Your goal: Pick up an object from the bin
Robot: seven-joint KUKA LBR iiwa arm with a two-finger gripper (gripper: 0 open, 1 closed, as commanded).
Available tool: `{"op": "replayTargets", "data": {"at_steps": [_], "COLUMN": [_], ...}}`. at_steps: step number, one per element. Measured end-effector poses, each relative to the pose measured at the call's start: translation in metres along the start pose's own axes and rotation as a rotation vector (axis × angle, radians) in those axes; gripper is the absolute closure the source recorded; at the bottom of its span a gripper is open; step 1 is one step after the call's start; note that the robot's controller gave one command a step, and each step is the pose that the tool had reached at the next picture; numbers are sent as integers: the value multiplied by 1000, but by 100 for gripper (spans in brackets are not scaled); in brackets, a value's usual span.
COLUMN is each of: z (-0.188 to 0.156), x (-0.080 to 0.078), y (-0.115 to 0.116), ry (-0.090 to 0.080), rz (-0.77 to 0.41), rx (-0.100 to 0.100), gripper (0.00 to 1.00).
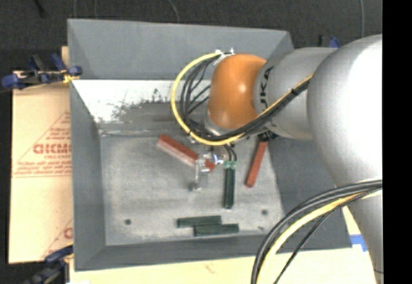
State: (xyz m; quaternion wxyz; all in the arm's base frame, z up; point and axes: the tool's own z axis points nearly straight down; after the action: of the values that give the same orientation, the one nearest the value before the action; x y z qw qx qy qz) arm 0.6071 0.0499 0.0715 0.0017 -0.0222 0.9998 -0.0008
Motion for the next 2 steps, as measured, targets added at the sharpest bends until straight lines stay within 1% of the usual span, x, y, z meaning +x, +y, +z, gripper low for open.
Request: {"op": "replayTargets", "data": {"at_steps": [1, 2], "z": [0, 0], "x": [4, 4], "y": [-1, -1], "ry": [0, 0], "rz": [64, 64], "rx": [-3, -3], "gripper": [100, 100]}}
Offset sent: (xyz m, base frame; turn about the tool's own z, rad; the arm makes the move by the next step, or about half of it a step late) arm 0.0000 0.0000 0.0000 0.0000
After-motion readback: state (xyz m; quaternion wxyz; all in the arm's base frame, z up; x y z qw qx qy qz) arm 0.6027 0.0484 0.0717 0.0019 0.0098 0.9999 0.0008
